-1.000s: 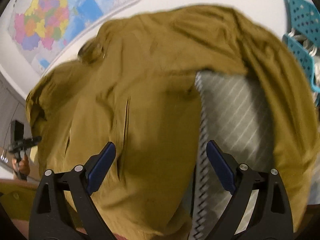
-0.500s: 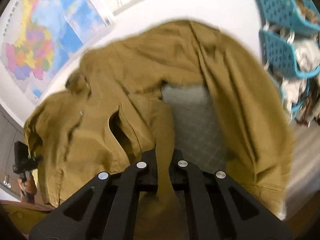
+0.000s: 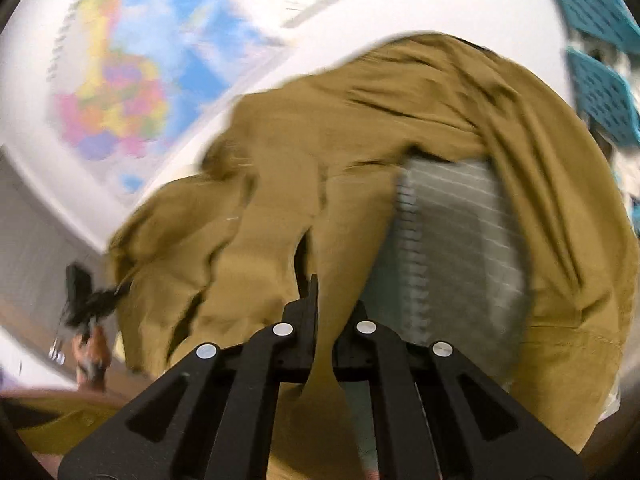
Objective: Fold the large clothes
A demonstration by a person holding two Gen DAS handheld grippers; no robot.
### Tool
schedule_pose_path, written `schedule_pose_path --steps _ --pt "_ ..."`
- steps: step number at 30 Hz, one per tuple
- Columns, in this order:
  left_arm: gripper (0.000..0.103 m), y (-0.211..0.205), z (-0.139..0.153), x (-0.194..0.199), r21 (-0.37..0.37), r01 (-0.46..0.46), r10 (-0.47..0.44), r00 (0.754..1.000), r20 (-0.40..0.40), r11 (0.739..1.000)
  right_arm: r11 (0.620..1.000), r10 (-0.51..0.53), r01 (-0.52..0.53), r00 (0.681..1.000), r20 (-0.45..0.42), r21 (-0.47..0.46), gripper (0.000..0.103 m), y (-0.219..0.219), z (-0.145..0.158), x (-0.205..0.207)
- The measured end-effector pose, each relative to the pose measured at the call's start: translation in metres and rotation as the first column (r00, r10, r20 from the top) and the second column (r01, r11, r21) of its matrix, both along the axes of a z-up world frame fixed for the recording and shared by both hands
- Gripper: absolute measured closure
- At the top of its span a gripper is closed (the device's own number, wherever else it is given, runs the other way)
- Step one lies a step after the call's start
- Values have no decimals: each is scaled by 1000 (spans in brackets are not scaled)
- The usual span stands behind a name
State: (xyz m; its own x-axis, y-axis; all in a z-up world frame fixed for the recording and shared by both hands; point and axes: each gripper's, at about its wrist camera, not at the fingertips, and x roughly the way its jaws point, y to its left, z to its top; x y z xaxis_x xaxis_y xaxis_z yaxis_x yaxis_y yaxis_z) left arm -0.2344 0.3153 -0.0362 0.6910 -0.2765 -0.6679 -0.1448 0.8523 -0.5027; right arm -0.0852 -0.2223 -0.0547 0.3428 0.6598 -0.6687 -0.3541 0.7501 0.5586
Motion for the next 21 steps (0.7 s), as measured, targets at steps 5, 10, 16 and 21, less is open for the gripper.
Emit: schedule_pose_path --steps 5,10,16,21 --pt "88 -19 -21 7 150 97 -72 983 -169 984 995 28 -35 997 -70 -98 100 9 -20 -2" --pt "66 -38 -33 11 337 109 -29 972 -232 935 985 -16 -4 994 -111 -175 67 -4 -33 -1" --pt "29 -47 24 -1 338 146 -148 989 -18 930 949 -197 228 968 155 -216 24 -56 29 9" --pt "26 -63 29 21 332 168 -176 984 -5 928 855 -280 333 942 187 -397 11 -83 11 41"
